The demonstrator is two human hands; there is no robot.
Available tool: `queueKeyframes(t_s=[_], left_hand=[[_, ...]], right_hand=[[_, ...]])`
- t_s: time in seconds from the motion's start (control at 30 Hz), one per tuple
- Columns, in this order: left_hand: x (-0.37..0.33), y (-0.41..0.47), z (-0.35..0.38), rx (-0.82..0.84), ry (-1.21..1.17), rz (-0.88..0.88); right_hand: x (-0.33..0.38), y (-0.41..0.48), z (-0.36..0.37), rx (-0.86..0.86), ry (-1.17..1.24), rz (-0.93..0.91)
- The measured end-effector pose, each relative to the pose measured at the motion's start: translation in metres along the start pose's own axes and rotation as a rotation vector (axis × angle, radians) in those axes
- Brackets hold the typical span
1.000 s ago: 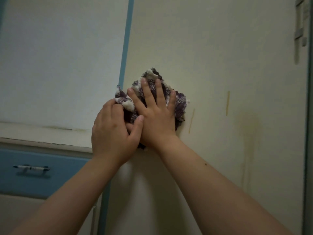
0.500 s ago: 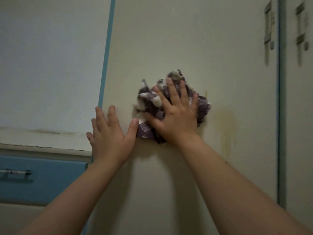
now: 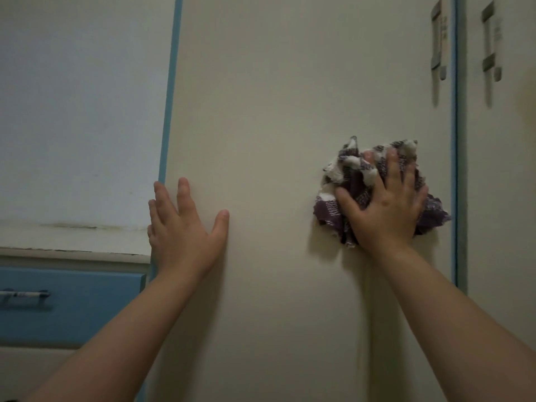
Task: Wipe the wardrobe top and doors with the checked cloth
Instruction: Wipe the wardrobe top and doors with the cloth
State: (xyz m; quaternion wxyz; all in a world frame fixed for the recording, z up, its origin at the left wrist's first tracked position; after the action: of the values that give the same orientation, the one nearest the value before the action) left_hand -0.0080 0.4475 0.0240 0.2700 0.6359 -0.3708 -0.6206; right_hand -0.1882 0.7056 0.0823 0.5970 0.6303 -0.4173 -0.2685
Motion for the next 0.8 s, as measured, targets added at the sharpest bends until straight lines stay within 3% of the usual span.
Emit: queueKeyframes(t_s=[0.3,0.53,0.8], left_hand=[[-0.001,-0.001,0.000,0.017,-0.001,-0.028],[0.002,-0.001,-0.002,0.059,-0.033,-0.013],[0.005,0.001,-0.007,0.135,-0.192,0.011]], right_hand=[[-0.060,-0.043,0.006,0.026,0.016,0.215],[-0.045,-0.065,0.011,0.050,0.114,0.371],[0.059,-0.067,0.001,-0.040,0.125,0.173]])
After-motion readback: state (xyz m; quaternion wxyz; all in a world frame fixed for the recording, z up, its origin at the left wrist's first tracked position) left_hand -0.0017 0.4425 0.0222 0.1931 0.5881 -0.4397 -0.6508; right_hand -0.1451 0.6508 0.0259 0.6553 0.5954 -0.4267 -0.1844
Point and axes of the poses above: each hand's wrist, its own y-axis towards the middle knuckle, its own z-axis out of the palm, x = y × z, the point moved 10 cm from there along y, towards the middle knuckle, and after that the axes turned 15 degrees about -y, right-handed, at the moved point
